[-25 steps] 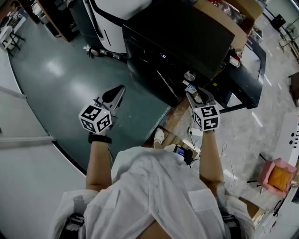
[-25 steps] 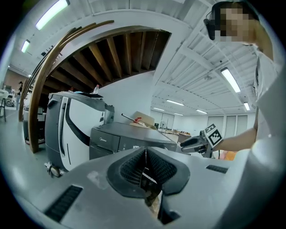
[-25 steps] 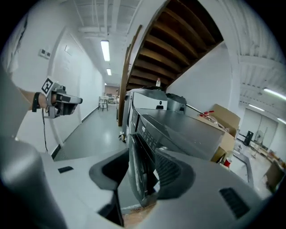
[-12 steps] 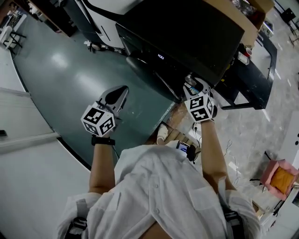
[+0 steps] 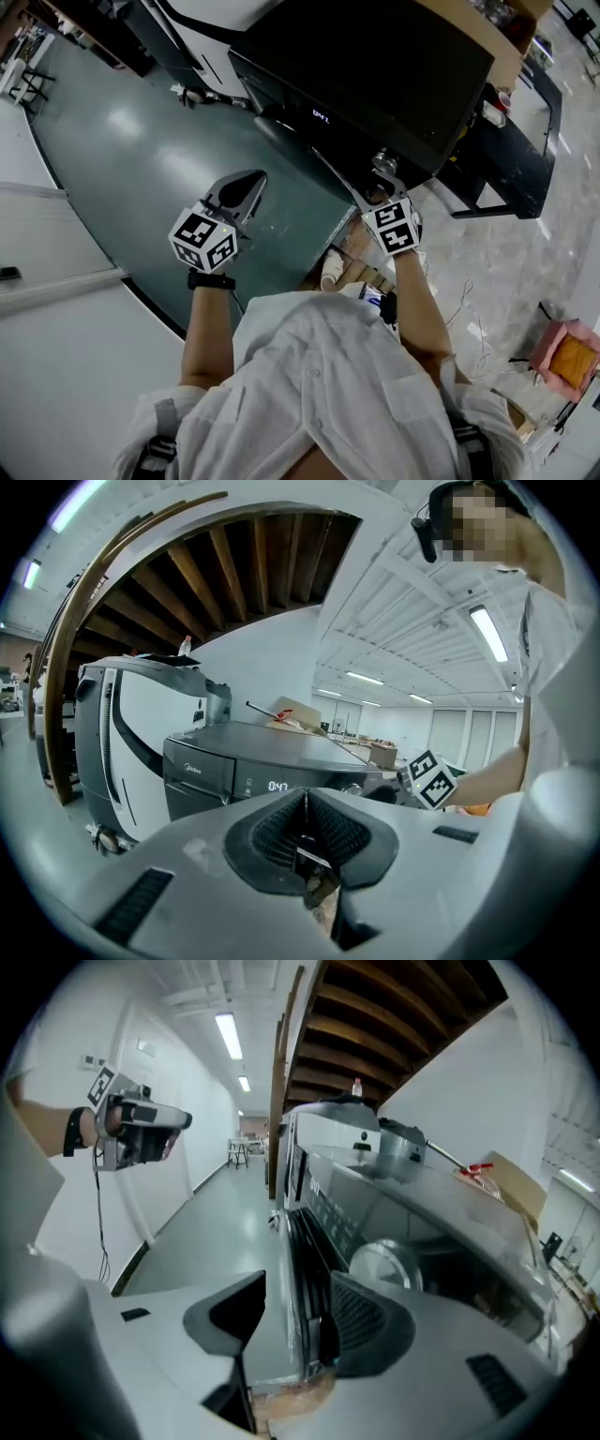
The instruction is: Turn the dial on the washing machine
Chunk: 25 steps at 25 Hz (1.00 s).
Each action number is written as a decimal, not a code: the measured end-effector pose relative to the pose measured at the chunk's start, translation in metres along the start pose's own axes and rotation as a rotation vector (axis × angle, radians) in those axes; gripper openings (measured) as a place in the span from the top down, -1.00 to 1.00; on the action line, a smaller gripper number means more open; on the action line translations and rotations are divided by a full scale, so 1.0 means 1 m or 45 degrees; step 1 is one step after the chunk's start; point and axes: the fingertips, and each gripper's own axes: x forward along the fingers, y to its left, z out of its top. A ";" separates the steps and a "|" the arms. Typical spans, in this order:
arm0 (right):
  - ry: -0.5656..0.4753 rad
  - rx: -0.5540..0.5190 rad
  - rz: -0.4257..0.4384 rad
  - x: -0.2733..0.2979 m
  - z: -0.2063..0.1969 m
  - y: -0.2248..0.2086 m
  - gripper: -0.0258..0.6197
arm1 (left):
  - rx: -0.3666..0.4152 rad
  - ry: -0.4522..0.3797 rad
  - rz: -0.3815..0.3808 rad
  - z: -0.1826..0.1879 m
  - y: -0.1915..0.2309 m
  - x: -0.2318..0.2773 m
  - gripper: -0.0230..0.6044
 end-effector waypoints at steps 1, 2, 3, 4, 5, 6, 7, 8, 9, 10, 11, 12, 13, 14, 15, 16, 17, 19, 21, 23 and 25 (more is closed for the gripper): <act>-0.052 -0.029 -0.013 -0.003 0.014 -0.001 0.25 | 0.000 -0.001 0.006 0.001 0.002 -0.001 0.87; -0.094 -0.071 -0.039 -0.007 0.027 -0.005 0.25 | -0.002 -0.003 0.013 0.001 0.004 -0.002 0.87; -0.115 -0.117 -0.074 -0.010 0.036 -0.012 0.24 | -0.006 -0.005 0.018 0.001 0.006 -0.002 0.87; -0.113 -0.160 -0.110 -0.011 0.041 -0.020 0.24 | -0.010 -0.005 0.022 0.000 0.007 -0.003 0.87; -0.095 -0.194 -0.140 -0.011 0.041 -0.028 0.24 | -0.015 -0.004 0.022 -0.001 0.007 -0.002 0.87; -0.071 -0.218 -0.161 -0.011 0.038 -0.034 0.25 | -0.019 -0.001 0.020 -0.003 0.006 -0.002 0.87; -0.056 -0.231 -0.177 -0.011 0.034 -0.038 0.24 | -0.022 0.002 0.017 -0.005 0.005 -0.001 0.87; -0.052 -0.228 -0.194 -0.014 0.030 -0.041 0.30 | -0.024 0.004 0.012 -0.006 0.004 0.000 0.87; -0.051 -0.207 -0.208 -0.017 0.025 -0.043 0.29 | -0.024 0.005 0.007 -0.007 0.003 0.001 0.87; -0.043 -0.171 -0.216 -0.020 0.019 -0.044 0.25 | -0.024 0.005 0.003 -0.007 0.002 0.002 0.87; -0.022 -0.129 -0.216 -0.023 0.011 -0.045 0.22 | -0.024 0.003 -0.001 -0.006 0.001 0.003 0.87; 0.011 -0.087 -0.208 -0.027 0.002 -0.045 0.19 | -0.024 0.001 -0.004 -0.006 0.000 0.004 0.87; 0.044 -0.051 -0.196 -0.030 -0.007 -0.044 0.21 | -0.025 -0.001 -0.007 -0.007 -0.001 0.005 0.87; 0.065 -0.019 -0.185 -0.033 -0.015 -0.042 0.21 | -0.024 -0.003 -0.010 -0.007 -0.001 0.006 0.87; 0.070 0.010 -0.180 -0.036 -0.021 -0.040 0.21 | -0.023 -0.005 -0.013 -0.006 -0.002 0.006 0.87; 0.064 0.035 -0.182 -0.039 -0.024 -0.039 0.21 | -0.022 -0.008 -0.015 -0.006 -0.002 0.007 0.87; 0.051 0.056 -0.188 -0.043 -0.025 -0.038 0.21 | -0.021 -0.012 -0.017 -0.005 -0.002 0.008 0.87; 0.027 0.088 -0.202 -0.051 -0.026 -0.038 0.22 | -0.019 -0.019 -0.022 -0.002 -0.002 0.009 0.87; 0.006 0.102 -0.210 -0.058 -0.025 -0.037 0.23 | -0.015 -0.025 -0.028 0.000 -0.004 0.008 0.87; -0.013 0.088 -0.214 -0.062 -0.023 -0.038 0.23 | -0.009 -0.030 -0.034 0.002 -0.006 0.007 0.87; -0.034 0.054 -0.207 -0.062 -0.017 -0.039 0.23 | -0.002 -0.035 -0.041 0.003 -0.009 0.006 0.87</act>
